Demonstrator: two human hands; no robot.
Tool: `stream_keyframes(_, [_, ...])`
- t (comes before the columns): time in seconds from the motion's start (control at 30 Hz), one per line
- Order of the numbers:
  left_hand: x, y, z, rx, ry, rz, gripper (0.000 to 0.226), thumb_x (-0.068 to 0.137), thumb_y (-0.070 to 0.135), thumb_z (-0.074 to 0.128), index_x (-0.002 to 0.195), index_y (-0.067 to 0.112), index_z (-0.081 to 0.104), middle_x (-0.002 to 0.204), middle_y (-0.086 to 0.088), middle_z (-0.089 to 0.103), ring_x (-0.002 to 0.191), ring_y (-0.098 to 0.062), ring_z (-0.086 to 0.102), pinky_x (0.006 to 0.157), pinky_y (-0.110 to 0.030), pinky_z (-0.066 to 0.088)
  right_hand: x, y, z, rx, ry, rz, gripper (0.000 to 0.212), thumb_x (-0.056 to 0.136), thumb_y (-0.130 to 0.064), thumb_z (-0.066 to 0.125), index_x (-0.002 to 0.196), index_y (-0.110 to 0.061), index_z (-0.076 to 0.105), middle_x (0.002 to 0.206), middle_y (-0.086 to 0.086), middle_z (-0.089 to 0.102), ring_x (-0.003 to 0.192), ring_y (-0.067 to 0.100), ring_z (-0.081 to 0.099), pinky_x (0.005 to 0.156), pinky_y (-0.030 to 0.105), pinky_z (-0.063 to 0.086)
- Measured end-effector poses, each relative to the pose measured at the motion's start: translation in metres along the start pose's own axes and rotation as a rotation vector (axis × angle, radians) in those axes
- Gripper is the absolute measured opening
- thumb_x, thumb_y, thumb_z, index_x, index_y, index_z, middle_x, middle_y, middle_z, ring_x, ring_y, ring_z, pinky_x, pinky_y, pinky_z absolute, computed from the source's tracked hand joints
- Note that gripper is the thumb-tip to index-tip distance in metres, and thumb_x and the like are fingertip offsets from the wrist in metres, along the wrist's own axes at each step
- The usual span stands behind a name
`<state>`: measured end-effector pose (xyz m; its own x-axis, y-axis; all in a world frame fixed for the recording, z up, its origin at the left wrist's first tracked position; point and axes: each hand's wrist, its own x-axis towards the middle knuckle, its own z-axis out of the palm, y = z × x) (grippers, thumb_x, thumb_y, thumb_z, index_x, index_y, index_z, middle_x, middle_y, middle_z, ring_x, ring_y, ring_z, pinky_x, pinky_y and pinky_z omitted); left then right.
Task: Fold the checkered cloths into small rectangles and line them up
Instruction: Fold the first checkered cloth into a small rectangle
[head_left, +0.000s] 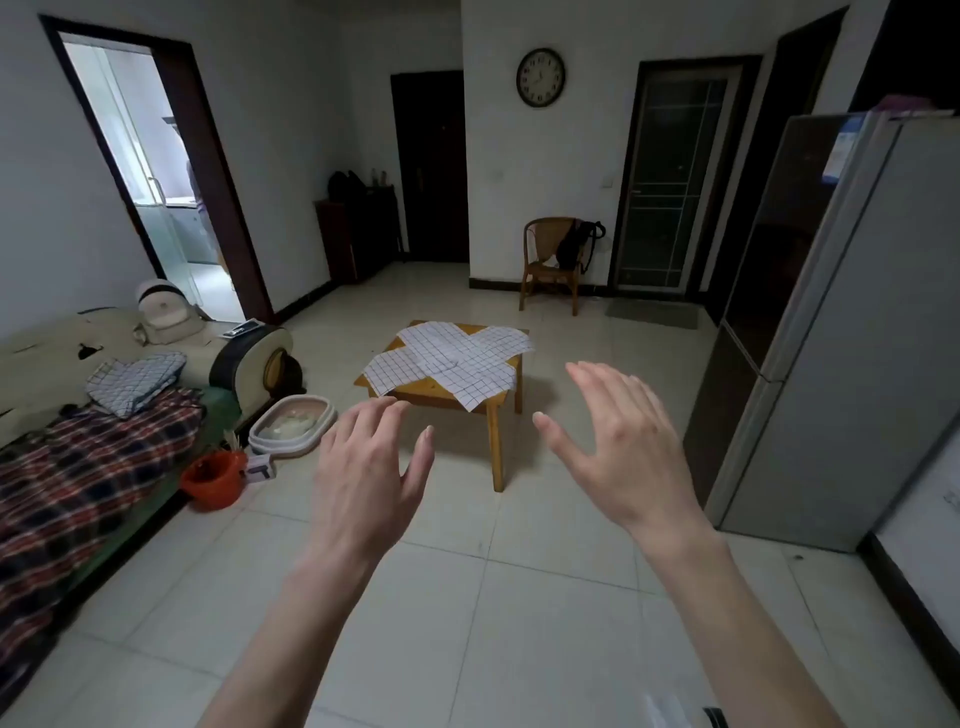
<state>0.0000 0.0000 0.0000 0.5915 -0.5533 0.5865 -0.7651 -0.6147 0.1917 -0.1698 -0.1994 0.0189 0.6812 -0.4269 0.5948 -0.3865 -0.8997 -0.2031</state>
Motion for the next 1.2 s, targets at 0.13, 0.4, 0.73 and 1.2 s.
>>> stream_keyframes(0.13, [0.051,-0.003,0.037,-0.021,-0.027,-0.014,0.056,0.103,0.053,0.041,0.136,0.014,0.063,0.138,-0.007,0.065,0.131,-0.027,0.056,0.107,-0.046,0.048,0.046,0.026,0.029,0.001,-0.003,0.03,0.075,0.102,-0.071,0.031,0.154,-0.019,0.046,0.156,-0.001,0.051,0.148,0.017,0.042,0.127,0.039,0.026])
stream_keyframes(0.4, [0.139,-0.013,0.103,0.026,0.002,-0.031,0.054,0.103,0.053,0.042,0.136,0.015,0.064,0.136,-0.006,0.065,0.129,-0.025,0.056,0.107,-0.044,0.046,0.128,0.064,0.101,0.034,-0.024,0.025,0.077,0.102,-0.074,0.027,0.155,-0.02,0.046,0.158,-0.002,0.05,0.15,0.015,0.04,0.127,0.035,0.02])
stream_keyframes(0.73, [0.206,-0.041,0.155,0.047,-0.025,-0.066,0.049,0.106,0.05,0.046,0.136,0.014,0.063,0.136,-0.007,0.065,0.13,-0.025,0.056,0.108,-0.047,0.047,0.204,0.086,0.161,0.067,-0.058,0.007,0.075,0.102,-0.071,0.03,0.152,-0.019,0.049,0.156,-0.001,0.052,0.148,0.016,0.041,0.127,0.039,0.025])
stream_keyframes(1.2, [0.351,-0.134,0.261,0.011,-0.047,-0.068,0.055,0.103,0.053,0.041,0.135,0.014,0.064,0.135,-0.006,0.066,0.127,-0.026,0.058,0.105,-0.046,0.049,0.356,0.085,0.291,0.041,-0.073,0.02,0.073,0.102,-0.069,0.035,0.152,-0.018,0.049,0.156,-0.002,0.052,0.148,0.016,0.042,0.127,0.039,0.028])
